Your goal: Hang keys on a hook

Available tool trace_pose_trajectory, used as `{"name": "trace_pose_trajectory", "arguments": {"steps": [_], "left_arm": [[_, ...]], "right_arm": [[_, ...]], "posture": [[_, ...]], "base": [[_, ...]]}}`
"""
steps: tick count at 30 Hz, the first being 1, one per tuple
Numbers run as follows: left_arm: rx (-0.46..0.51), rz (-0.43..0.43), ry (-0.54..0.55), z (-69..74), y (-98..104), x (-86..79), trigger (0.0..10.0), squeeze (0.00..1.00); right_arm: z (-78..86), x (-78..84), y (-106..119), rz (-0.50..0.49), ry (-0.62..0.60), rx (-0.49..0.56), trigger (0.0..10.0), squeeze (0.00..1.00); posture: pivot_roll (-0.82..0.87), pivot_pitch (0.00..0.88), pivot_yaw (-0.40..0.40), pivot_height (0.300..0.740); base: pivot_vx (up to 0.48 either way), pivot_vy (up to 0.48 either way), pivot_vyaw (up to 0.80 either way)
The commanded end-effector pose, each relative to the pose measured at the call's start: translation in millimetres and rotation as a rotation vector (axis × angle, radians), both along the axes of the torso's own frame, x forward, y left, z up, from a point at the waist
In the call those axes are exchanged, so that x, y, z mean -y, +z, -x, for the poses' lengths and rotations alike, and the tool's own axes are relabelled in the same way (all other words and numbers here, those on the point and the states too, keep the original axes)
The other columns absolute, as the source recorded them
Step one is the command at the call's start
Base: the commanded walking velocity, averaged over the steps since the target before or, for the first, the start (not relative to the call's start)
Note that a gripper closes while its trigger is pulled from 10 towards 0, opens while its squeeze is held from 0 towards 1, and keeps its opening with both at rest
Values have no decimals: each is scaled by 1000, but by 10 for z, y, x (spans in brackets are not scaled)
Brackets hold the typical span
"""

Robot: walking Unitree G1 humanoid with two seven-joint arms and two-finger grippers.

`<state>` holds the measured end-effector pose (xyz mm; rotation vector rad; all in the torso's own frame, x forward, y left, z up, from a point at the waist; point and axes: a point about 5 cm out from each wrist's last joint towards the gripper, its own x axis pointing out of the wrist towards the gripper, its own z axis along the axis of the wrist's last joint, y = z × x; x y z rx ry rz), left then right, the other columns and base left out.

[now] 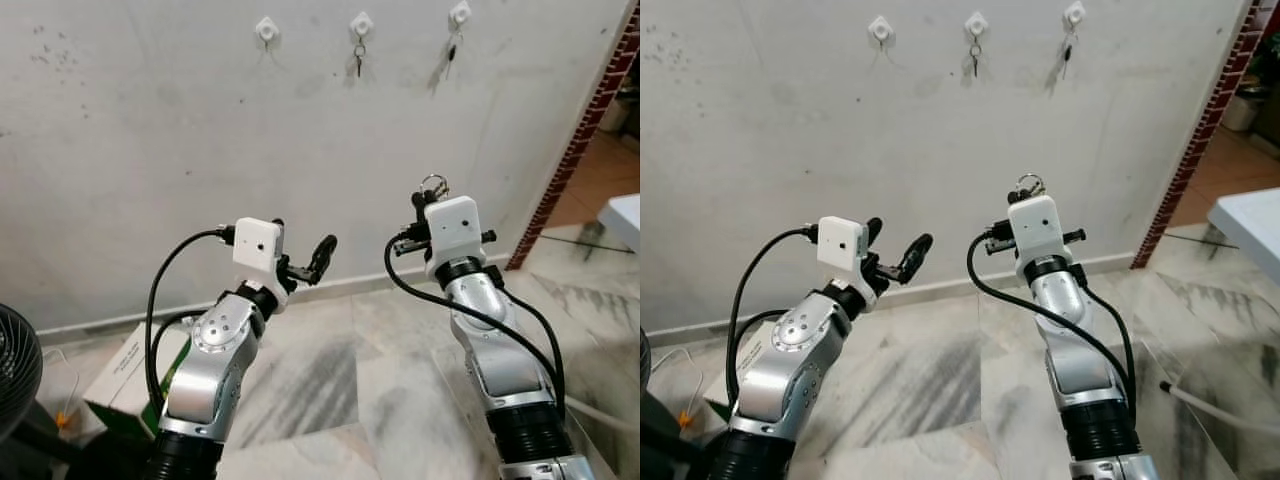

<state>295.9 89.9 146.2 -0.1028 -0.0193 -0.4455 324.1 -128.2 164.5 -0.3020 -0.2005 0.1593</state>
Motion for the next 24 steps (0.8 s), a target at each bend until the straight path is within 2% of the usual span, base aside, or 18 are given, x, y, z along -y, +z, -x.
{"name": "trace_pose_trajectory", "arguments": {"steps": [1,14,24], "left_arm": [[11,-11,25,-18,22,-79,10000,0],[14,-27,31,-37,27,-68,10000,0],[7,-28,36,-24,7,-49,10000,0]], "right_arm": [[-4,-112,67,0,39,28,10000,0],[-9,-116,83,8,43,38,10000,0],[-5,-117,75,6,45,37,10000,0]], "posture": [[-8,0,54,740],[-8,0,53,740],[-8,0,53,740]], "base": [[409,247,0],[410,230,0],[446,0,431]]}}
